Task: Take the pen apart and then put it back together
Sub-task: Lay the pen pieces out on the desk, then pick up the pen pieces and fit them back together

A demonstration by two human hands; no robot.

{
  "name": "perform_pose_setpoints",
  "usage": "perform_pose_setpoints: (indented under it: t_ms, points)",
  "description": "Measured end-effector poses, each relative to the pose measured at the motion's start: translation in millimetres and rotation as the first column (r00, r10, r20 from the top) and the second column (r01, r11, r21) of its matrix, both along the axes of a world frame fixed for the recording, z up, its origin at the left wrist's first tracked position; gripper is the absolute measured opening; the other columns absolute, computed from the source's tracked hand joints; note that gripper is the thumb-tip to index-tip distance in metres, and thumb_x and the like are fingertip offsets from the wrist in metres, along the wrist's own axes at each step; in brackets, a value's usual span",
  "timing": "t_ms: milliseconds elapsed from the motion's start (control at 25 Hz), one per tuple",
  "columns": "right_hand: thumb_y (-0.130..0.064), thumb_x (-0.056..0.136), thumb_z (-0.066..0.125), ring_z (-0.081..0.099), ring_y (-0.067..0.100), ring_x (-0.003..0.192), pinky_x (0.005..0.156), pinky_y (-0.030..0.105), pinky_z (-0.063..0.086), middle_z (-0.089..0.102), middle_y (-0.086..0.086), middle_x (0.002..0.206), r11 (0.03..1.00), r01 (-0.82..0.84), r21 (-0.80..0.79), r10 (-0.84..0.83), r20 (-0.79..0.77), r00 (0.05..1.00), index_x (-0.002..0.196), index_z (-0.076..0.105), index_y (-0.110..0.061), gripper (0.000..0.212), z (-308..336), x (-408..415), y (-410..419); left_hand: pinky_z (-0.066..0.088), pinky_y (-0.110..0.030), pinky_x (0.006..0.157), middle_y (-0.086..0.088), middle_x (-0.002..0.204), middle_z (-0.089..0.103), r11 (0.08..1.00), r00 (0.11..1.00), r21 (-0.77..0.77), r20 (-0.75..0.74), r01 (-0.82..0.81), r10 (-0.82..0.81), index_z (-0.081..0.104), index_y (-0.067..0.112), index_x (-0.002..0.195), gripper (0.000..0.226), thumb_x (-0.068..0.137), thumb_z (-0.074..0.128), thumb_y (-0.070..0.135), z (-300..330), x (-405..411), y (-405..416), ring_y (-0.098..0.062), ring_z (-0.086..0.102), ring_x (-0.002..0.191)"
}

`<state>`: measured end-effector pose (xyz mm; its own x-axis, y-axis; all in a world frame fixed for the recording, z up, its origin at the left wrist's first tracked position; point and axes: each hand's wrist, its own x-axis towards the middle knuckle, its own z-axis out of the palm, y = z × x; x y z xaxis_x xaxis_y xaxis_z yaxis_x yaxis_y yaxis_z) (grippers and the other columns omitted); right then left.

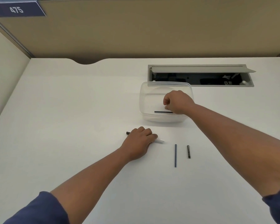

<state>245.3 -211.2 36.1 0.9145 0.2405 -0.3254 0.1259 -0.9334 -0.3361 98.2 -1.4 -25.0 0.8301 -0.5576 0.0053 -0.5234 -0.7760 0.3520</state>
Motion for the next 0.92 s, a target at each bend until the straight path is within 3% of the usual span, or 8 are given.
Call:
perform_pose_setpoints:
  t_ms: [200, 440, 680, 920]
  points:
    - [-0.019, 0.087, 0.066, 0.062, 0.021, 0.089, 0.073, 0.033, 0.053, 0.071, -0.003, 0.1, 0.995, 0.043, 0.095, -0.052, 0.1, 0.994, 0.094, 0.071, -0.023, 0.01, 15.9, -13.8, -2.2, 0.045, -0.042, 0.076, -0.001, 0.107, 0.065, 0.999, 0.998, 0.048, -0.062, -0.005, 0.008, 0.066, 0.02, 0.126, 0.03, 0.102, 0.048, 0.017, 8.0, 2.7, -0.7, -0.03, 0.054, 0.093]
    - [-0.022, 0.09, 0.061, 0.061, 0.021, 0.084, 0.071, 0.037, 0.054, 0.069, -0.005, 0.096, 0.957, 0.107, 0.268, -0.203, 0.363, 0.909, 0.096, 0.07, -0.022, 0.011, 40.1, -64.3, -3.8, 0.045, -0.04, 0.078, 0.002, 0.111, 0.066, 0.997, 0.996, 0.079, -0.08, -0.02, 0.026, 0.064, 0.024, 0.128, 0.032, 0.103, 0.046, 0.02, 21.2, -5.4, -1.9, -0.028, 0.056, 0.095]
    - [-0.025, 0.087, 0.061, 0.061, 0.019, 0.083, 0.069, 0.035, 0.053, 0.067, -0.009, 0.092, 0.94, 0.167, 0.297, -0.246, 0.254, 0.935, 0.09, 0.068, -0.026, 0.008, 30.6, -142.9, -15.3, 0.043, -0.039, 0.075, 0.003, 0.108, 0.065, 0.995, 0.996, 0.094, -0.076, -0.037, 0.045, 0.064, 0.024, 0.124, 0.029, 0.105, 0.043, 0.024, 35.1, -30.5, 1.0, -0.027, 0.054, 0.091]
    - [-0.027, 0.084, 0.059, 0.061, 0.016, 0.08, 0.065, 0.031, 0.051, 0.066, -0.012, 0.085, 0.951, 0.276, 0.142, -0.288, 0.07, 0.955, 0.085, 0.065, -0.029, 0.006, -4.5, -205.7, -28.2, 0.044, -0.04, 0.076, 0.004, 0.108, 0.066, 0.995, 0.996, 0.078, -0.074, -0.053, 0.059, 0.065, 0.023, 0.123, 0.027, 0.105, 0.044, 0.023, 42.1, -58.8, 4.3, -0.026, 0.053, 0.089]
